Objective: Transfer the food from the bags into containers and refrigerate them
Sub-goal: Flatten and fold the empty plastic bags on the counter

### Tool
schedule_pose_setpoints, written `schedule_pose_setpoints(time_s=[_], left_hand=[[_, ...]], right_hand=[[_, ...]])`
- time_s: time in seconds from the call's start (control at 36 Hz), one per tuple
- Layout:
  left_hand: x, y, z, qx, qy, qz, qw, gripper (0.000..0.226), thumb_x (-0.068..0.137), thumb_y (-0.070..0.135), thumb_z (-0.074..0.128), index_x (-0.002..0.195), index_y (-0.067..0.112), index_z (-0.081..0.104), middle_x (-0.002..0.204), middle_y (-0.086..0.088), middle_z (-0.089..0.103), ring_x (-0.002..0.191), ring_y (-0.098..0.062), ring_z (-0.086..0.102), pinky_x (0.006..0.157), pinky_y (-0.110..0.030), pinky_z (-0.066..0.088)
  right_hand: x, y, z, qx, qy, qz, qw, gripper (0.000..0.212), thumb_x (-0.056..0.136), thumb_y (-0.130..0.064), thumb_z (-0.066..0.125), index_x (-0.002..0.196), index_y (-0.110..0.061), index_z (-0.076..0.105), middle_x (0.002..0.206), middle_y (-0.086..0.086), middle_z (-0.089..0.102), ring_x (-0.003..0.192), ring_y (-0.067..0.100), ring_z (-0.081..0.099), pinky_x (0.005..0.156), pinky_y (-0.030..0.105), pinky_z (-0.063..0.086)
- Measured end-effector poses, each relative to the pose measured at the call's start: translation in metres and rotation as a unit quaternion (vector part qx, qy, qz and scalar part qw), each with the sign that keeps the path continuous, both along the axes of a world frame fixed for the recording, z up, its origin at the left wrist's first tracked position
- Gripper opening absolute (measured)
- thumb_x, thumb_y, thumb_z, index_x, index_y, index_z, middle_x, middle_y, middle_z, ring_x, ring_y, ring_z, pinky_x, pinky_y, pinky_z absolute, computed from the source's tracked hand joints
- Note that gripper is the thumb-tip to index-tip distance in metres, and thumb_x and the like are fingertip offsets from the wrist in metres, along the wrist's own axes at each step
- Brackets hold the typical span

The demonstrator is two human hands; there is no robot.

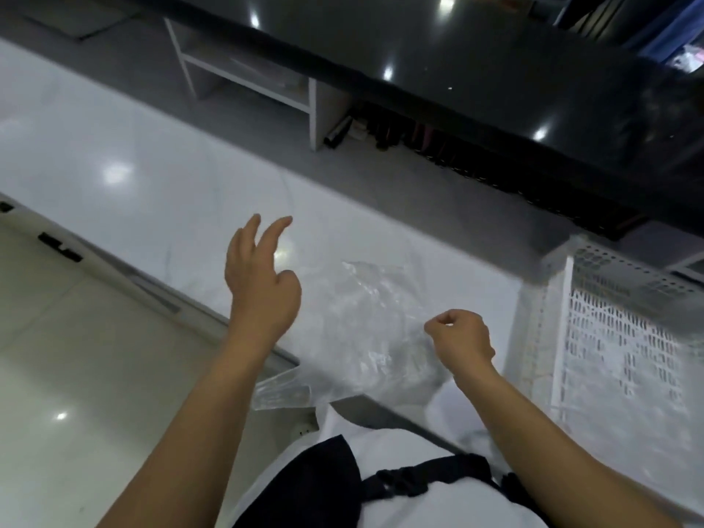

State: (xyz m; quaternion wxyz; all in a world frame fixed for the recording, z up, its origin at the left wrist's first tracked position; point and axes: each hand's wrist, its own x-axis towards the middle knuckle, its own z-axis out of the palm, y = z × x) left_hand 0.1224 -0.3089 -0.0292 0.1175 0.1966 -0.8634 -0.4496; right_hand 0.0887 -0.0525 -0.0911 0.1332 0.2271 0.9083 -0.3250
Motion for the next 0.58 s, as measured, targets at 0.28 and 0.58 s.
schedule_pose_setpoints(time_s=[0.28, 0.58], left_hand=[[-0.001, 0.038, -0.009, -0.04, -0.001, -0.134, 0.99, 0.056, 0.099, 0.007, 0.047, 0.148, 0.032, 0.041, 0.166, 0.003, 0.022, 0.154, -0.021, 0.006, 0.126, -0.043, 0.007], [-0.039, 0.106, -0.084, -0.261, -0.135, -0.191, 0.936, 0.058, 0.106, 0.038, 0.028, 0.16, 0.033, 0.006, 0.169, 0.001, -0.013, 0.154, -0.026, -0.016, 0.122, -0.048, -0.013]], right_hand=[[0.019, -0.006, -0.007, 0.028, 0.004, 0.014, 1.0, 0.022, 0.08, -0.042, 0.071, 0.099, -0.032, 0.065, 0.115, -0.008, 0.061, 0.116, 0.026, 0.053, 0.092, 0.042, 0.041], [-0.041, -0.02, -0.016, 0.145, 0.125, 0.335, 0.922, 0.049, 0.107, -0.038, 0.033, 0.155, -0.026, 0.031, 0.167, -0.001, 0.016, 0.155, 0.021, 0.006, 0.123, 0.048, 0.004]])
